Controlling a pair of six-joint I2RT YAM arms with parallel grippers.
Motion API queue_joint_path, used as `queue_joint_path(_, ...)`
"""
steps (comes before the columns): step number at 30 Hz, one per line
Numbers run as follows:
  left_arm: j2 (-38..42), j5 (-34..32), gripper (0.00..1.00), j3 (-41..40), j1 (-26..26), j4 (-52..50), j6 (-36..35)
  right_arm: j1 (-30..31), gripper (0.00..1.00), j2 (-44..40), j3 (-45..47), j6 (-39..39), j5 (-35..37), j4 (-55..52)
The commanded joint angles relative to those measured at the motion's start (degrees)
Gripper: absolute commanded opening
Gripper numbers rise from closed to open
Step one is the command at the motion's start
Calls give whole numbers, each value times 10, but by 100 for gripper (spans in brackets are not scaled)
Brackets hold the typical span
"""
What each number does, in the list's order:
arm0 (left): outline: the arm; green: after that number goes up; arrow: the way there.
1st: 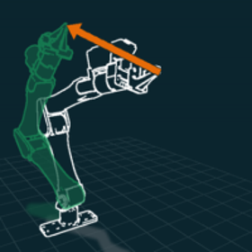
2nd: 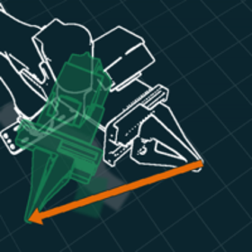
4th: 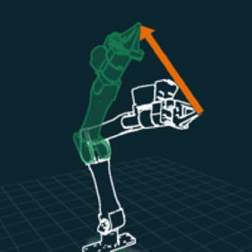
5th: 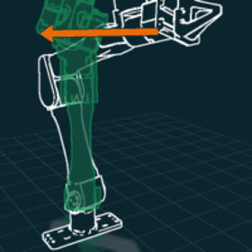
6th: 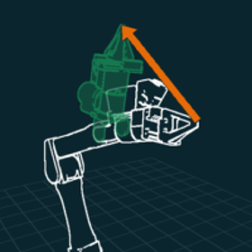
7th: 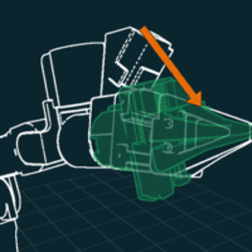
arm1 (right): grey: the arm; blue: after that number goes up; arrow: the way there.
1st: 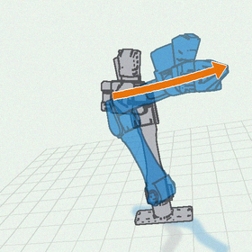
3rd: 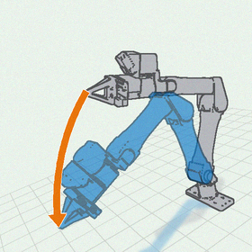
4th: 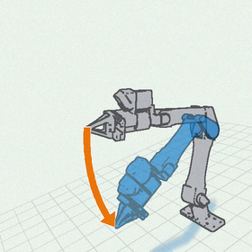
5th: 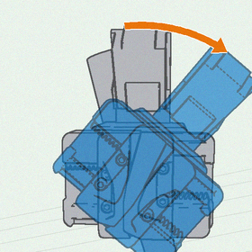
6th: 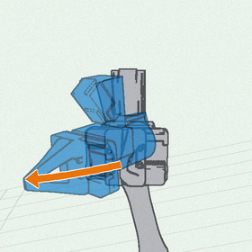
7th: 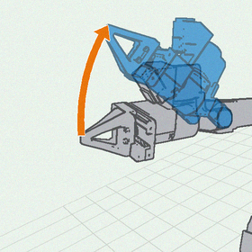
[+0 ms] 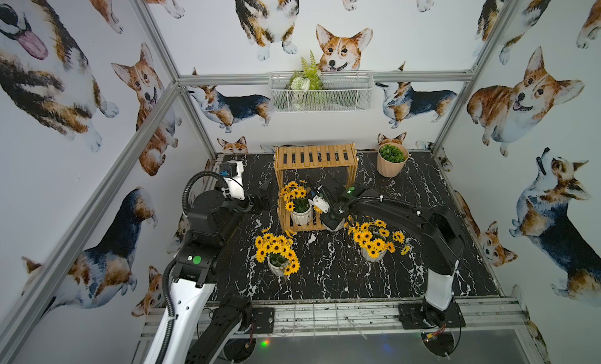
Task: Take the sunflower pots off the shelves
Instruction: Pick up the sunflower pot from the shelf.
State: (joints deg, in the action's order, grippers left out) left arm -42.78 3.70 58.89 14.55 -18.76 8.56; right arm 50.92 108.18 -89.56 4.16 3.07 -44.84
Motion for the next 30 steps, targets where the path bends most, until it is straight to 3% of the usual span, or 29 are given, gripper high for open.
queue_joint_path(1,2,-2,100,0,-1,10,-4,9,0,-17,-9,15,29,-7)
queue_joint_path(11,6,-1,100,-2,-1,9,-4,35,0,-49,-5,3,41,-44)
queue_joint_path(30,14,0,100,-2,-1,7,-1,107,0,-142,134,-62,34,-26)
